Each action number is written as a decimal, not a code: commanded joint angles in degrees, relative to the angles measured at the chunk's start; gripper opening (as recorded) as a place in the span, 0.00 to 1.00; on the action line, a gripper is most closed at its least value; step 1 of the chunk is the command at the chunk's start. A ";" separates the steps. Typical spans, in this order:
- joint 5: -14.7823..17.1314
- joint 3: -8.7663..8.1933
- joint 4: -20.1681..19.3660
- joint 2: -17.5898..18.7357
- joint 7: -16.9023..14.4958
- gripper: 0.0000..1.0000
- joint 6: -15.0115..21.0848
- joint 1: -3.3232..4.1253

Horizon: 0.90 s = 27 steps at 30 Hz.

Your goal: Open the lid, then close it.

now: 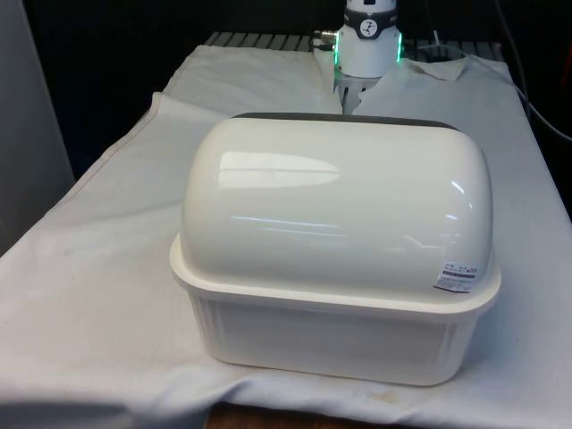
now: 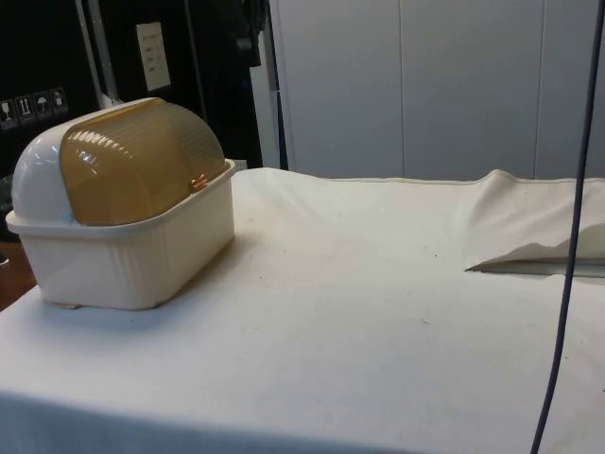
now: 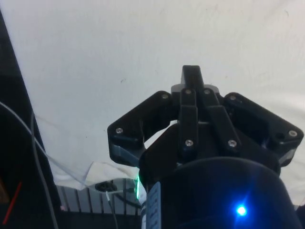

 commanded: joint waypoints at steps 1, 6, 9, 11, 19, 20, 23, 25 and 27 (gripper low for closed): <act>-0.52 0.00 -0.97 -0.63 0.40 0.00 1.78 0.06; -0.46 0.00 -2.46 -1.26 0.52 0.00 4.47 0.00; -0.29 0.00 -3.50 -1.49 0.63 0.00 6.65 0.00; -0.17 0.00 -4.13 -1.66 0.74 0.00 7.73 0.00; 0.11 0.06 -8.14 -2.86 0.97 0.00 12.49 0.06; 0.17 0.06 -8.77 -3.09 0.97 0.00 13.12 0.06; 0.11 0.00 -9.11 -2.92 0.63 0.00 13.01 0.00; 0.34 0.00 -12.15 -4.01 0.97 0.00 16.67 0.00; 0.34 0.00 -13.41 -4.41 0.97 0.00 17.93 0.00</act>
